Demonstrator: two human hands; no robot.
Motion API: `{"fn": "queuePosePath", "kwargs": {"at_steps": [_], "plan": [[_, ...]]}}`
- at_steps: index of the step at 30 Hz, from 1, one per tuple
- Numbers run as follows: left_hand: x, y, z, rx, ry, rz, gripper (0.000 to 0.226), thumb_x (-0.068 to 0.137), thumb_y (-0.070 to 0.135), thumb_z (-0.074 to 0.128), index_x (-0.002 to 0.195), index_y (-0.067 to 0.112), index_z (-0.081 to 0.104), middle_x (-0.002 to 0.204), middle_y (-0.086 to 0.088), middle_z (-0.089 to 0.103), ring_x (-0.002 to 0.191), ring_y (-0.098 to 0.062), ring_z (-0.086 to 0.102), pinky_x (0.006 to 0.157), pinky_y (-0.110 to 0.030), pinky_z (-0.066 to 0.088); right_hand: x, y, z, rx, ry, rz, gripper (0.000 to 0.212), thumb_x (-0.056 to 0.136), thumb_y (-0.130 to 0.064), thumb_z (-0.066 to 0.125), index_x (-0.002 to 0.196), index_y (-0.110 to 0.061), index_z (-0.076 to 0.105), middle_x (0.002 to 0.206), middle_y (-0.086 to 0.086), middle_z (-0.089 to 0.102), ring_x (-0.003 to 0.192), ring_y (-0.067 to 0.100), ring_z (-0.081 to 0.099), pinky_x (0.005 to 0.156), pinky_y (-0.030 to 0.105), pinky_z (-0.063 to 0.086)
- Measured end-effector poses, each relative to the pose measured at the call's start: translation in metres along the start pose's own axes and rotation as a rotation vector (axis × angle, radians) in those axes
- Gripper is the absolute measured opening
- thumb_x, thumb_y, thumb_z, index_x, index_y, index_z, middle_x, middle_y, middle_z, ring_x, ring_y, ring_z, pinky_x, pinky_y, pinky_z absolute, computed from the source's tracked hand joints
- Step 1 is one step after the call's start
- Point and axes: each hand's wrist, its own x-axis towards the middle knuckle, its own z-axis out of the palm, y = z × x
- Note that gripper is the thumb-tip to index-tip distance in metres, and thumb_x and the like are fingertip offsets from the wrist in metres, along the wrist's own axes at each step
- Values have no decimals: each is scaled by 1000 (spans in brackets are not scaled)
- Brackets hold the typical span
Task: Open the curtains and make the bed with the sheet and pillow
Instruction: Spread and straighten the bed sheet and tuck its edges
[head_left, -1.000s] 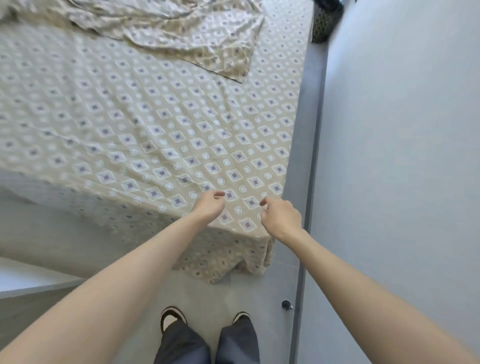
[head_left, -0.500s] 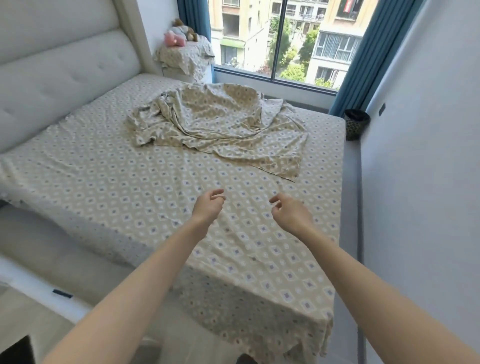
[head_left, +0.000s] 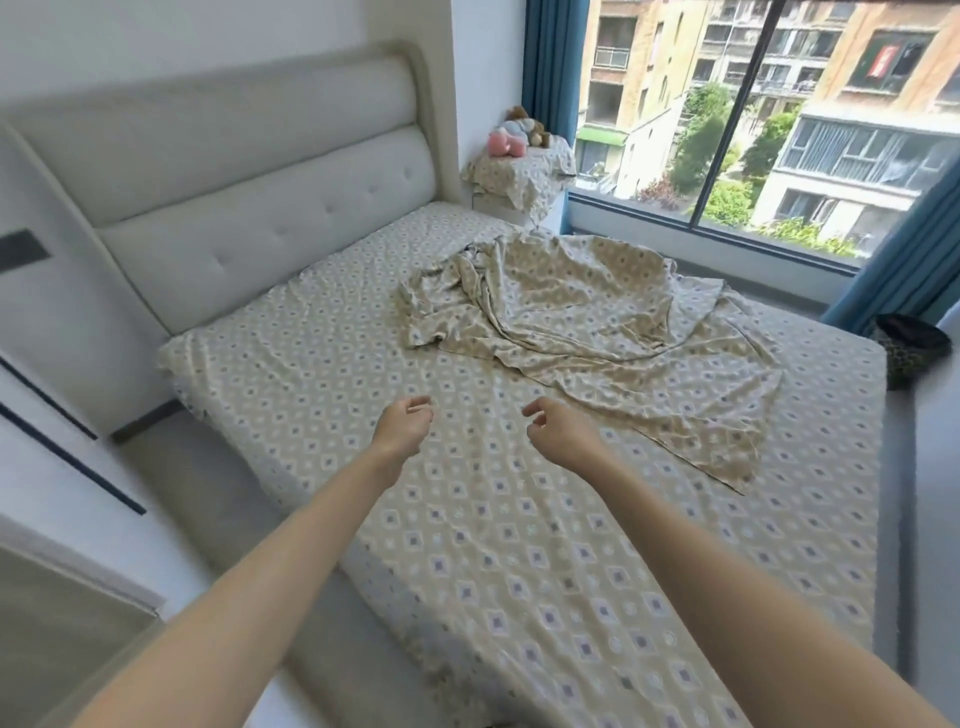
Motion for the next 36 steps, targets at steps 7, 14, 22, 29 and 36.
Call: {"fn": "queuePosePath", "kwargs": {"at_steps": [7, 14, 22, 29, 36], "plan": [[94, 43, -51, -63, 105, 8, 38, 99, 17, 43, 137, 13, 44, 137, -8, 48, 114, -23, 51, 89, -35, 43, 99, -73, -6, -16, -76, -89, 36, 95, -18, 40, 129, -20, 50, 109, 1, 59, 83, 21, 64, 76, 40, 55], [194, 62, -88, -125, 125, 0, 36, 100, 16, 41, 136, 14, 45, 122, -4, 54, 100, -20, 51, 92, -37, 43, 189, -124, 5, -37, -87, -100, 36, 95, -17, 41, 129, -22, 50, 125, 1, 55, 80, 15, 61, 74, 37, 54], [349, 79, -153, -70, 83, -35, 39, 98, 12, 38, 137, 15, 45, 137, -6, 47, 100, -18, 54, 86, -34, 44, 323, -196, 44, 3, -75, -47, 38, 95, -17, 42, 133, -21, 48, 125, -1, 56, 79, 13, 60, 71, 34, 53], [457, 98, -230, 1, 15, -46, 36, 99, 17, 40, 134, 18, 47, 133, -4, 50, 106, -18, 53, 90, -35, 45, 419, -279, 68, 69, -15, 35, 35, 96, -18, 44, 130, -21, 51, 125, -1, 57, 72, 13, 59, 55, 27, 45], [519, 97, -289, 8, 12, -75, 38, 98, 17, 41, 135, 17, 47, 130, -3, 51, 114, -22, 53, 88, -33, 46, 471, -344, 82, 84, 18, 6, 36, 96, -16, 44, 131, -19, 50, 125, 0, 55, 89, 17, 58, 70, 31, 49]]}}
